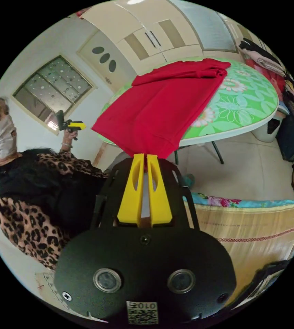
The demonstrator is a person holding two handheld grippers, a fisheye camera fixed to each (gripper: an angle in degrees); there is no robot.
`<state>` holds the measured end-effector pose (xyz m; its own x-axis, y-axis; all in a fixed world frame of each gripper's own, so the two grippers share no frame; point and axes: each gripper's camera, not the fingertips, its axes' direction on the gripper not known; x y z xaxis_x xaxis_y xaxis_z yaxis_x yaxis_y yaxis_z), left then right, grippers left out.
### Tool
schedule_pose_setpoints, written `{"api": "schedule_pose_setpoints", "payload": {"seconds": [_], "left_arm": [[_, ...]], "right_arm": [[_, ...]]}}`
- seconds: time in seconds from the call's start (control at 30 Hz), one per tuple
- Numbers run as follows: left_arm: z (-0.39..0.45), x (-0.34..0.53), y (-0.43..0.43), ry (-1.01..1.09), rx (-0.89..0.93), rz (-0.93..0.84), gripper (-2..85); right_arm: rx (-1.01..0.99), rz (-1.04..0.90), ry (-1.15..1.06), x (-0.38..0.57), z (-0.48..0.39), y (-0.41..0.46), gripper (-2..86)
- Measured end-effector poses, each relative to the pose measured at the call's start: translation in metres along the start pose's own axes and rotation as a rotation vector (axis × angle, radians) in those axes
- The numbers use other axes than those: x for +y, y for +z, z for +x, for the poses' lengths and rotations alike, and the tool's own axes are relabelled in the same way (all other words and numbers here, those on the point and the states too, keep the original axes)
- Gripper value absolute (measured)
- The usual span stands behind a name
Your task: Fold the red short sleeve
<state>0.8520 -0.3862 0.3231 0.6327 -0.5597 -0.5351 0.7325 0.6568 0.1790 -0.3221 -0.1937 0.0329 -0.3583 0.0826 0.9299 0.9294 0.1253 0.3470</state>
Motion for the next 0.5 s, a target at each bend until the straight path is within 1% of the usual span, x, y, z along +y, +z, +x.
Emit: {"api": "schedule_pose_setpoints", "payload": {"seconds": [0.03, 0.07, 0.1, 0.13, 0.17, 0.2, 0.23, 0.27, 0.33, 0.4, 0.47, 0.5], "left_arm": [[-0.015, 0.01, -0.016, -0.044, 0.01, 0.041, -0.3], [-0.035, 0.021, -0.034, -0.134, 0.009, 0.127, -0.3], [-0.047, 0.027, -0.045, -0.187, 0.014, 0.194, -0.3], [-0.072, 0.04, -0.065, -0.302, 0.065, 0.37, -0.3], [-0.098, 0.054, -0.081, -0.417, 0.17, 0.57, -0.3], [-0.112, 0.06, -0.085, -0.46, 0.237, 0.667, -0.3], [-0.138, 0.067, -0.086, -0.529, 0.361, 0.844, -0.2], [-0.163, 0.067, -0.08, -0.631, 0.446, 0.968, -0.2], [-0.193, 0.048, -0.066, -0.765, 0.508, 1.024, -0.1], [-0.212, 0.009, -0.053, -0.749, 0.534, 1.02, -0.1], [-0.234, -0.048, -0.023, -0.764, 0.644, 0.959, -0.1], [-0.238, -0.062, -0.017, -0.755, 0.655, 0.94, -0.1]], "right_arm": [[-0.071, 0.079, 0.027, 0.007, 0.008, -0.009, 3.7], [-0.102, 0.132, 0.043, 0.011, 0.012, -0.014, 3.6], [-0.162, 0.265, 0.063, 0.02, 0.021, -0.026, 3.5], [-0.236, 0.428, 0.068, 0.029, 0.029, -0.038, 3.0], [-0.284, 0.523, 0.064, 0.033, 0.033, -0.044, 2.8], [-0.39, 0.716, 0.041, 0.037, 0.039, -0.052, 2.6], [-0.479, 0.851, 0.028, 0.03, 0.045, -0.054, 2.5], [-0.512, 0.886, 0.041, 0.022, 0.047, -0.053, 2.4], [-0.549, 0.873, 0.112, -0.034, 0.047, -0.037, 2.3], [-0.575, 0.824, 0.148, -0.085, 0.043, -0.018, 2.4], [-0.626, 0.757, 0.195, -0.135, 0.04, 0.011, 2.5], [-0.651, 0.709, 0.198, -0.166, 0.035, 0.031, 2.7]]}}
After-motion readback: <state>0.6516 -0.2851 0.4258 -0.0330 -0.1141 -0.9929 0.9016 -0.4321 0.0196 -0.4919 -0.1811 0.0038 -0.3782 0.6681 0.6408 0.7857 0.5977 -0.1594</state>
